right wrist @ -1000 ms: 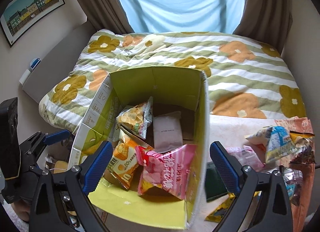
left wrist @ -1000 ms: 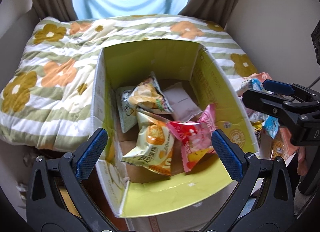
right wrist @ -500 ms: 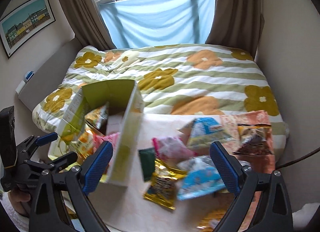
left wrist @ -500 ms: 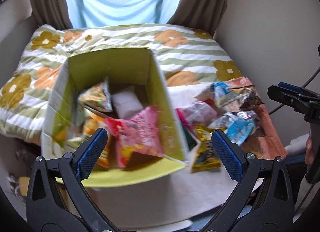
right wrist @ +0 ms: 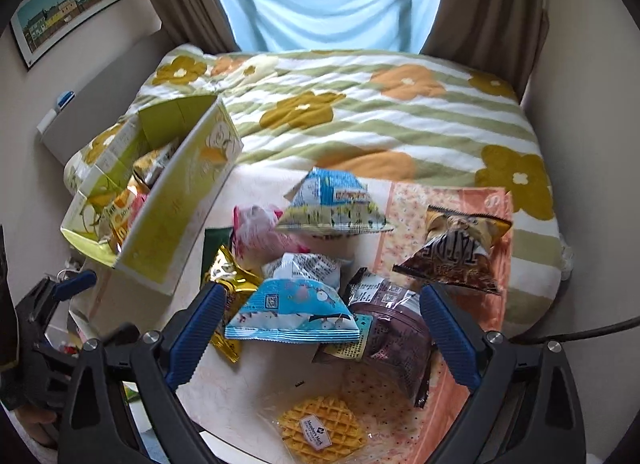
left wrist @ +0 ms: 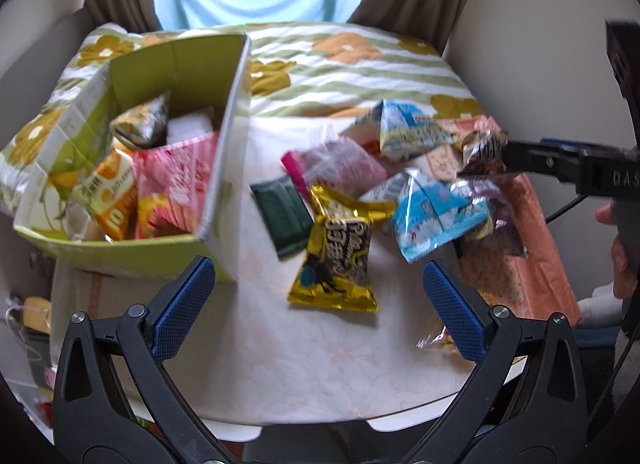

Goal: Organize snacks
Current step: 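Move both tools back over the remaining snack pile, then grasp the gold Pillows packet with the left tool while the right tool grasps the blue-white packet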

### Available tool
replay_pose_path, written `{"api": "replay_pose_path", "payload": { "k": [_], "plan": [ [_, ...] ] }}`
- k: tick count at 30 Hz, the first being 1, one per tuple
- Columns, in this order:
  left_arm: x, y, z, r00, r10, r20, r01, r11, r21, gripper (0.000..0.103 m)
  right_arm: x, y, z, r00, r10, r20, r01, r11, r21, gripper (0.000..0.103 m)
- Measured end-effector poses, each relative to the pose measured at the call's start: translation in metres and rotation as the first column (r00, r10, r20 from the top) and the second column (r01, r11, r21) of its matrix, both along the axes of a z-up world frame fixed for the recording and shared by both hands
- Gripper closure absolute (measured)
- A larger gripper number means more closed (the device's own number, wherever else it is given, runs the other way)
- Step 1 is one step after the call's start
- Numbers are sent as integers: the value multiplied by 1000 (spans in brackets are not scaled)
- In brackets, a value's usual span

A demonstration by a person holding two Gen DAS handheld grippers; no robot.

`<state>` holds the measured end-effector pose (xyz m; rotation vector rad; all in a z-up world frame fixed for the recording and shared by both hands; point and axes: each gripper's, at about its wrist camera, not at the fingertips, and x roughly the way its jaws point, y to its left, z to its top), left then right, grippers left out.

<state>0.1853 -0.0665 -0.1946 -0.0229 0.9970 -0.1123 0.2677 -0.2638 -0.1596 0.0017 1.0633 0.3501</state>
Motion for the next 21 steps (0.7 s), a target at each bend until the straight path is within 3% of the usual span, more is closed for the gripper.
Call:
{"api": "replay_pose_path", "payload": {
  "k": [7,11,15,21],
  "plan": [
    [19,-23,-54,999,-38,-33,40,998,53,1,24,8,-41,999,13,-49,-10,998,55,6],
    [33,-30,-77,999,-51,-8,51,994,99,11,34,18,-59,998,26,-60,-22,997,68,6],
    [42,-31,-88,998,-66,2,65,993,97,12,36,25,-70,998,5,-65,-4,1000,21,6],
    [53,-28,-103,997,-76,-34,78,993,86,26,37,32,-85,996,-9,-86,7,1000,-25,6]
  ]
}}
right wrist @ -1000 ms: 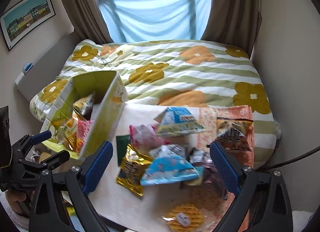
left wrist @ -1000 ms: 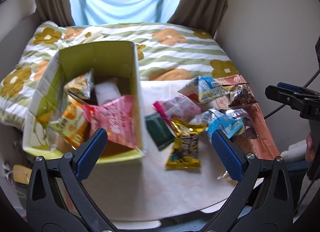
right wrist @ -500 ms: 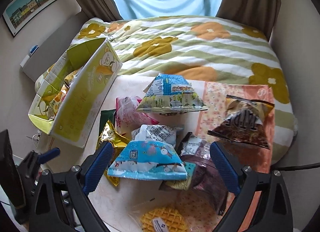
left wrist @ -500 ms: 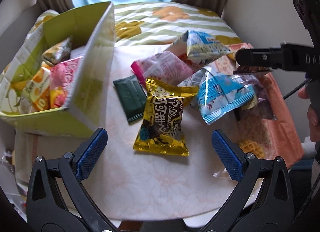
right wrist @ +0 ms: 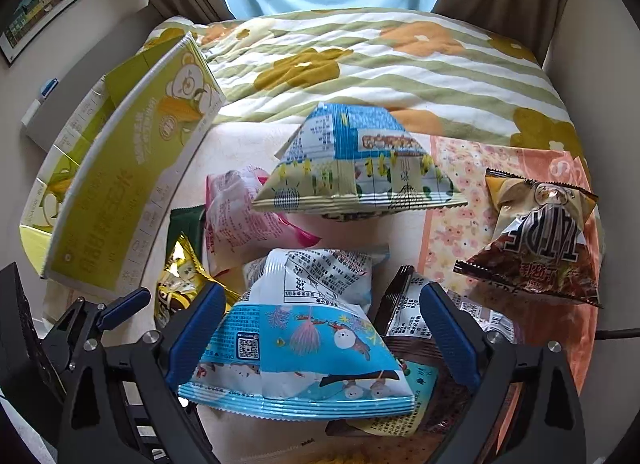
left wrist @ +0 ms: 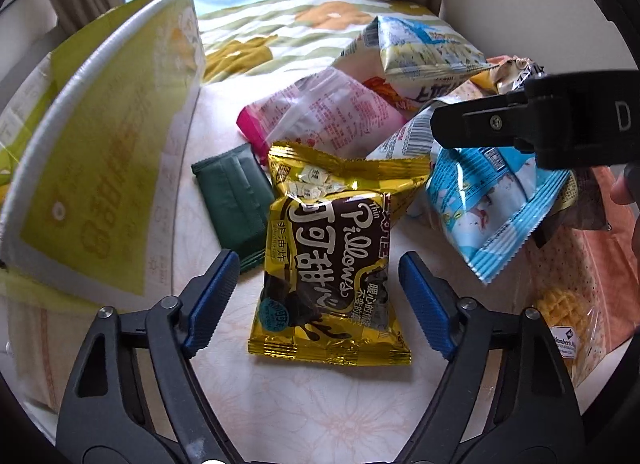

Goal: Organize snacks
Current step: 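Grasp the gold Pillows packet with the left tool while the right tool grasps the blue-white packet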

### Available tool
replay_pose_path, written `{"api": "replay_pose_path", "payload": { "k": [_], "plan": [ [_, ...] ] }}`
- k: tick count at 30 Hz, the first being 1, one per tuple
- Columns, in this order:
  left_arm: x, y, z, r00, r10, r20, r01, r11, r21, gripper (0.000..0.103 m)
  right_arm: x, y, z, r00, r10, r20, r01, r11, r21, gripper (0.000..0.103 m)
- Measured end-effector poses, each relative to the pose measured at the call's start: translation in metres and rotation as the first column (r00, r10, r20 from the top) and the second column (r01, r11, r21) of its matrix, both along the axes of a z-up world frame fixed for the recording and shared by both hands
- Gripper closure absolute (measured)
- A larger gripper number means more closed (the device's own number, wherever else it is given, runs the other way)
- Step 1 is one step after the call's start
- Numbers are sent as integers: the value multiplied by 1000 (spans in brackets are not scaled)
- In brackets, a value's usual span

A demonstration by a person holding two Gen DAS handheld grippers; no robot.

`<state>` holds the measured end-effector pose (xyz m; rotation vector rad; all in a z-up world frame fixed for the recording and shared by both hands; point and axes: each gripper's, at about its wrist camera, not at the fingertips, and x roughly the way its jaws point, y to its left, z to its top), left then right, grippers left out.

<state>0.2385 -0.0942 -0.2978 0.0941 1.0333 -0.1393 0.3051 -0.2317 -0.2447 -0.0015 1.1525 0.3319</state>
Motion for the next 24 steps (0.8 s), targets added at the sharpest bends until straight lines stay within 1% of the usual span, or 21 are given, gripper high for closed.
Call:
{"api": "replay_pose_path", "payload": {
  "k": [1,3,4,5,6,7,8,10,15,21,23,24],
  "plan": [
    [2,1,0,1000,-1,-6,1,1000,-4,28,0,1,-1,1000,1,-1,-1,1000,-9,6],
    [4,2,-5,1000,-4,-21,4,1000,-7,29,1,1,-2,1000,-2,-1,2,1000,-7,6],
    [6,3,-8,1000,-5,-26,5,1000,-6,31,2,2,-2,1000,-2,-1,2,1000,-12,6],
    [7,4,-12,999,-5,-40,5,1000,-4,36,2,3,-2,1000,1,2,-1,1000,-20,6],
    [7,6,-16,998,-5,-57,4,1000,-15,39,3,4,-2,1000,3,3,-2,1000,-26,6],
    [7,8,-18,998,-2,-64,0,1000,-29,40,4,7,-3,1000,7,1,-7,999,-32,6],
    [6,10,-17,999,0,-53,-1,999,-33,41,4,7,-3,1000,7,1,-7,999,-32,6],
    [6,10,-17,998,-2,-57,0,1000,-30,44,4,10,-4,1000,22,-4,-22,999,-42,6],
    [-2,18,-12,998,32,-51,-33,999,-25,46,-2,17,-6,997,72,-4,-72,995,-63,6],
    [-7,30,-8,996,71,-59,-72,997,-26,46,-5,22,-12,995,102,-10,-103,992,-74,7],
    [-6,28,-7,995,79,-63,-81,996,-22,46,-6,25,-16,992,124,-20,-125,989,-79,9],
    [-6,30,-6,994,86,-64,-88,996,-22,46,-6,27,-19,991,133,-27,-135,988,-80,12]
  ]
}}
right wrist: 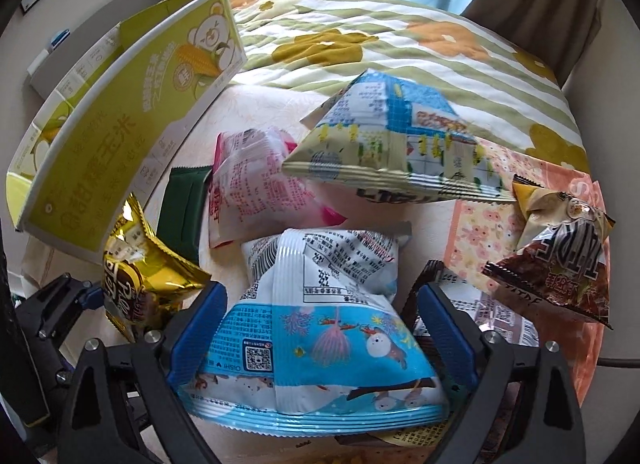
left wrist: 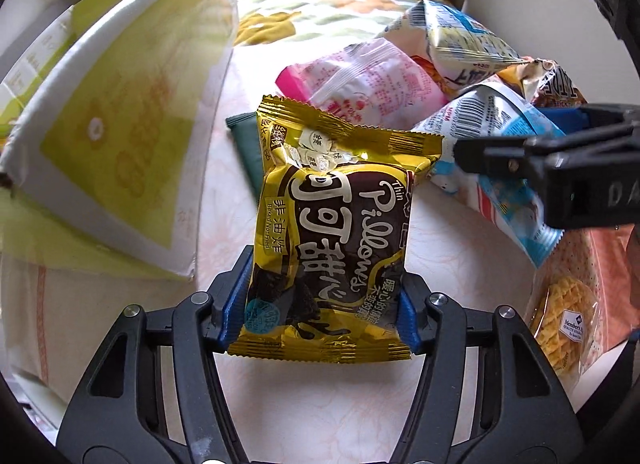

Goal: Organize snacks
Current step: 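Grasp the gold Pillows packet with the left tool while the right tool grasps the blue-white packet, then carry the gold packet with the left tool while the right tool carries the blue-white packet over the box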

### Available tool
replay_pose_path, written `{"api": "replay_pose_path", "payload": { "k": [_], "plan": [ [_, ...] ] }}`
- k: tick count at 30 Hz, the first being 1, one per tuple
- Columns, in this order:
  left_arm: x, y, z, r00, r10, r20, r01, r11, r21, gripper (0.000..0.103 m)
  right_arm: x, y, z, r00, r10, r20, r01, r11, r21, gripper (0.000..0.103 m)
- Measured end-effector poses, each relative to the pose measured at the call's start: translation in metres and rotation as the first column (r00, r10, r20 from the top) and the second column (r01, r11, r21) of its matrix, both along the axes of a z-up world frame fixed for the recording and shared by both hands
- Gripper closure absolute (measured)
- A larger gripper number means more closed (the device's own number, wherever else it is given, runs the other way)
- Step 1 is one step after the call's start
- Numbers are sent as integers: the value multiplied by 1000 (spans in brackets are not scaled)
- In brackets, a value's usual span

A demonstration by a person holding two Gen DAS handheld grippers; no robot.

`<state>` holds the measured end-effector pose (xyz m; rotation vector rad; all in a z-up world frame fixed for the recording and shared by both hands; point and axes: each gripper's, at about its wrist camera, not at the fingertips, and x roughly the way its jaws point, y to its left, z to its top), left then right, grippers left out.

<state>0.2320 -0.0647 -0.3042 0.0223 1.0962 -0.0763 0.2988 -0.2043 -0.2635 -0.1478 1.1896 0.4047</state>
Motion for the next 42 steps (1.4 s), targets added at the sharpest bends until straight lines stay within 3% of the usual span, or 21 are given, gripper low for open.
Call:
{"api": "replay_pose_path", "payload": {
  "k": [8,14,26,33,42],
  "plan": [
    [1,-3,1,1000,25,4,-25,1000,12,46,-5,5,-5,999,35,11,-35,998,-53,16],
    [1,-6,-1,999,42,-1,-42,999,8,46,-10,8,-9,998,60,23,-58,993,-100,25],
    [-7,-10,13,999,47,19,-47,999,26,46,-25,3,8,997,52,51,-50,998,-43,36],
    [-19,-13,44,997,46,57,-48,998,36,46,-36,-13,32,999,-8,33,6,998,68,37],
    [-35,0,115,981,59,184,-67,997,34,46,-56,-22,84,995,-37,92,25,992,120,37]
  ]
}}
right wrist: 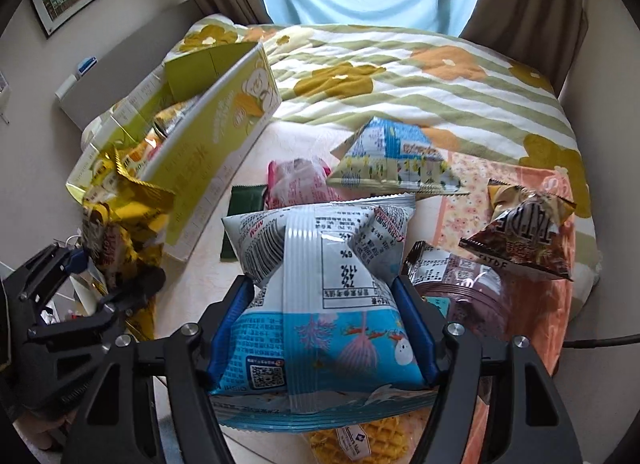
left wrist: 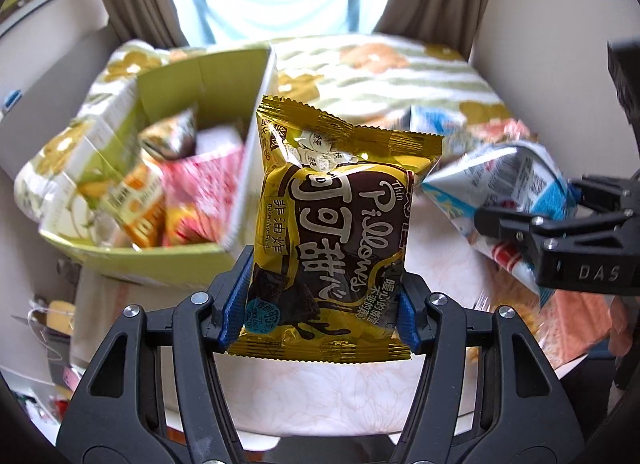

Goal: Organize snacks
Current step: 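Carry the gold packet with the left tool while the right tool carries the blue-white packet over the box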

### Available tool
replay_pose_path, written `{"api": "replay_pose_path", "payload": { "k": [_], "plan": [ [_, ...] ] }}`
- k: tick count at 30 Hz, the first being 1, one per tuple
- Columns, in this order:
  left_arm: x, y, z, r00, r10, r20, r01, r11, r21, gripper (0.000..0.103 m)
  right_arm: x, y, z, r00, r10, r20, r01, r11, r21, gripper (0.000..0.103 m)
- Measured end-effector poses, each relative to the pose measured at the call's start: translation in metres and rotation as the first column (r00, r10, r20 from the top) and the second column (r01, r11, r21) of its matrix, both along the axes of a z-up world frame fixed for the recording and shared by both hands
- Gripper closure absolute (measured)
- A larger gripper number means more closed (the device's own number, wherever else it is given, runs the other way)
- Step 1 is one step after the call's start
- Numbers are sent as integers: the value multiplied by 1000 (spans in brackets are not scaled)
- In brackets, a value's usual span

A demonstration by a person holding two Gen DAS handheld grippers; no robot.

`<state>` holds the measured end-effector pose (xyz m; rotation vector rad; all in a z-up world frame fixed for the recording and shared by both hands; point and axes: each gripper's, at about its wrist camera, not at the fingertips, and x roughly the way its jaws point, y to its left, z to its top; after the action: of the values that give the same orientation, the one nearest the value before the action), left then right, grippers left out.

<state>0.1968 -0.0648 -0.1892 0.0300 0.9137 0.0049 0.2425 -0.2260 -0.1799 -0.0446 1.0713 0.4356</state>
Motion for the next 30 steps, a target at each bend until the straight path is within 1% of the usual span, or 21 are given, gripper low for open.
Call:
{"api": "replay_pose_path", "payload": {
  "k": [3,7,12,15,18,23,26,28,30],
  "plan": [
    [3,13,26,999,10,37,-9,1000,-13,46,-1,5,21,999,-10,38,10,1000,5,37],
    [14,41,52,997,14,70,-12,1000,-22,46,0,12,48,996,-37,82,33,998,53,37],
    [37,99,75,995,33,90,-32,999,-15,46,6,45,72,988,-75,132,64,995,82,37],
    [51,137,82,996,43,81,-43,999,-1,46,16,69,80,986,-88,140,74,992,101,37],
    [63,172,80,997,51,58,-51,999,2,46,27,105,84,985,-86,148,71,992,105,37],
    [81,224,60,999,47,-3,-47,999,-14,46,44,162,84,986,-80,148,65,993,99,37],
    [88,241,41,998,21,-56,-22,1000,-18,46,49,193,79,986,-81,148,67,993,98,37],
    [94,251,29,994,-5,-105,2,1000,-28,46,53,209,72,987,-90,131,77,992,101,37],
    [97,255,18,991,-35,-130,32,999,-23,46,55,222,65,988,-103,115,91,990,104,37]
  ]
}}
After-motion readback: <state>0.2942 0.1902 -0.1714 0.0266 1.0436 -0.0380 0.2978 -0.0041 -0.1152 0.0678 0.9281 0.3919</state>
